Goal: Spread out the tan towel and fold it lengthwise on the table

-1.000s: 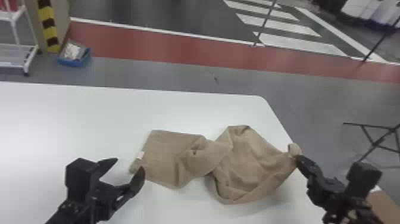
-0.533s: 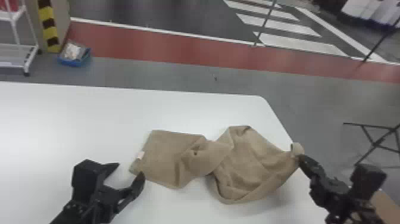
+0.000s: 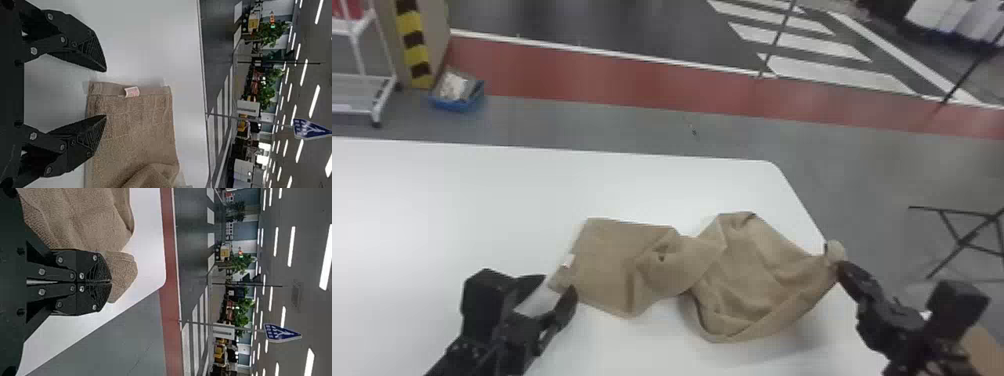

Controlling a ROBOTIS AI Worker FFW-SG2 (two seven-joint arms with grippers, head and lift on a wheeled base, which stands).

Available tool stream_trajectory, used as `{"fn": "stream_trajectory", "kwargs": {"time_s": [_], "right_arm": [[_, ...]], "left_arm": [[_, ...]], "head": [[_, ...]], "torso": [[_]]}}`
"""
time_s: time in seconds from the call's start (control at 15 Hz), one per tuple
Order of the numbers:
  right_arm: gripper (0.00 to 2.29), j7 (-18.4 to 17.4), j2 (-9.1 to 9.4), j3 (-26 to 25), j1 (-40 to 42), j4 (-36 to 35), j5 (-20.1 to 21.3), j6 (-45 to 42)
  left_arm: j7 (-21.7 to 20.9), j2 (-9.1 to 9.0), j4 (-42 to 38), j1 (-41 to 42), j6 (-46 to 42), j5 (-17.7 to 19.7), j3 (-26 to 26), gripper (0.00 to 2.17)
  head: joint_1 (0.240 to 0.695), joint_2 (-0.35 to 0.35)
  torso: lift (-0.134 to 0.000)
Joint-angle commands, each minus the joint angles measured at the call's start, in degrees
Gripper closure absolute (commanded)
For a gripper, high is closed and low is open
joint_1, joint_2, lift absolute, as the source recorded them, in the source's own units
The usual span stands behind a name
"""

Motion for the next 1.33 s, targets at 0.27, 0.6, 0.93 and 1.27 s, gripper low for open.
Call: {"fn": "stream_trajectory", "kwargs": {"time_s": [0.27,0.6,0.93,1.27], "right_arm": [[1.41,0.0,-0.18,0.0,0.0,0.2,-0.6,-0.9],[1.41,0.0,-0.27,-0.4,-0.2,0.1,-0.8,-1.5],[1.41,0.4,-1.41,-1.9,-1.1,-0.2,-2.7,-0.9],[1.41,2.3,-5.46,-2.1,-6.4,3.3,-0.8,4.7]], "left_arm": [[-0.3,0.35,-0.1,-0.2,0.2,-0.1,-0.1,1.37],[0.5,0.53,-1.3,-0.2,0.0,-0.1,0.1,1.54],[0.9,2.72,-10.1,1.7,0.0,4.7,6.4,1.54],[3.8,5.71,-17.8,2.9,-0.2,13.0,18.2,1.54]], "head": [[0.695,-0.35],[0.695,-0.35],[0.695,-0.35],[0.695,-0.35]], "torso": [[-0.124],[-0.124],[-0.124],[-0.124]]}}
